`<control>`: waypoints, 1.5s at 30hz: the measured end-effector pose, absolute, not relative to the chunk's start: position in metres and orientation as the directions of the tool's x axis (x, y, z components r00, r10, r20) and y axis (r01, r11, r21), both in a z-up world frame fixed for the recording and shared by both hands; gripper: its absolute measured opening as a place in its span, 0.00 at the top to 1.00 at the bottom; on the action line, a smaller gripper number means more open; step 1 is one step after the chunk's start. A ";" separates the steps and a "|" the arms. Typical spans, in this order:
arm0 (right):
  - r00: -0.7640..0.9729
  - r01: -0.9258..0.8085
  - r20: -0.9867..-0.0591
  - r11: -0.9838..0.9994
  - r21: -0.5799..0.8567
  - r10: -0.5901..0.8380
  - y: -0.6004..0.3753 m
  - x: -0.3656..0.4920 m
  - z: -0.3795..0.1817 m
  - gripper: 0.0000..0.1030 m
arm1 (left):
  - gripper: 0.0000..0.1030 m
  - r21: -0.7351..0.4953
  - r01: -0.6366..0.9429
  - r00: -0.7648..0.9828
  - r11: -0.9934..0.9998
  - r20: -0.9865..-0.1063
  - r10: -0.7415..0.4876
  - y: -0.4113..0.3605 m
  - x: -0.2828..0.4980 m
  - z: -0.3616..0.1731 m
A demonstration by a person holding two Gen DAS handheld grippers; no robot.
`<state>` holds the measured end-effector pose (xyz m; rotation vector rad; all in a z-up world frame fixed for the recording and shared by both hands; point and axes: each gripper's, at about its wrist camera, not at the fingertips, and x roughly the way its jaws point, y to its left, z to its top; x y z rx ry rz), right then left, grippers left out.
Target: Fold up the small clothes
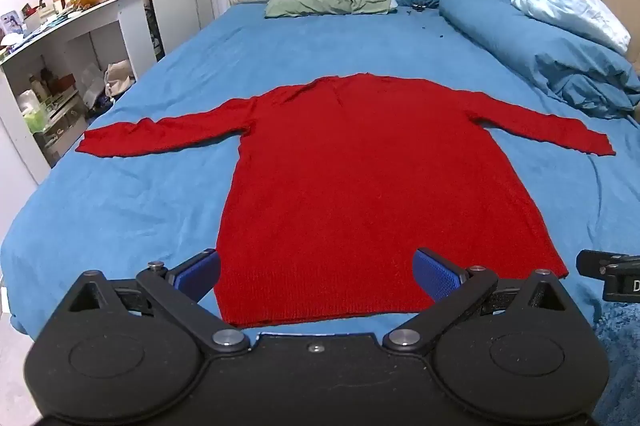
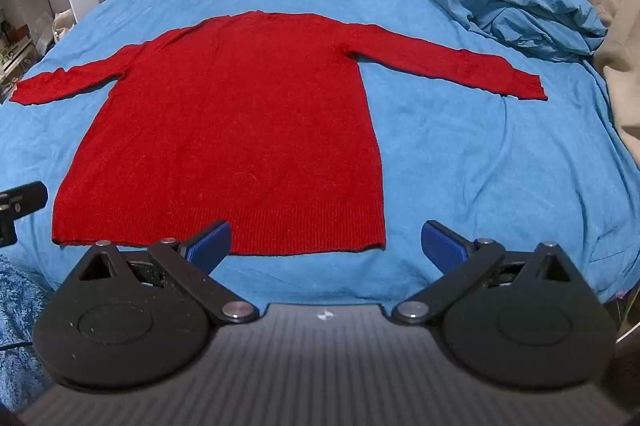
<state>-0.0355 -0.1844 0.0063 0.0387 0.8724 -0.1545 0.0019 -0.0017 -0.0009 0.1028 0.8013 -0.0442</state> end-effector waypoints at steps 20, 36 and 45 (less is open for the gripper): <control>0.627 0.150 -0.771 0.988 -0.018 -0.109 -0.182 -0.036 0.004 0.00 | 0.00 0.061 0.056 0.731 0.997 -0.682 0.000 0.000 -0.004 0.006; 0.625 0.150 -0.774 0.989 -0.015 -0.107 -0.181 -0.037 0.004 0.00 | 0.00 0.066 0.058 0.733 0.996 -0.680 0.002 -0.003 -0.005 0.006; 0.625 0.147 -0.773 0.989 -0.016 -0.106 -0.181 -0.037 0.004 0.00 | 0.00 0.066 0.062 0.734 0.996 -0.679 -0.001 -0.002 -0.005 0.006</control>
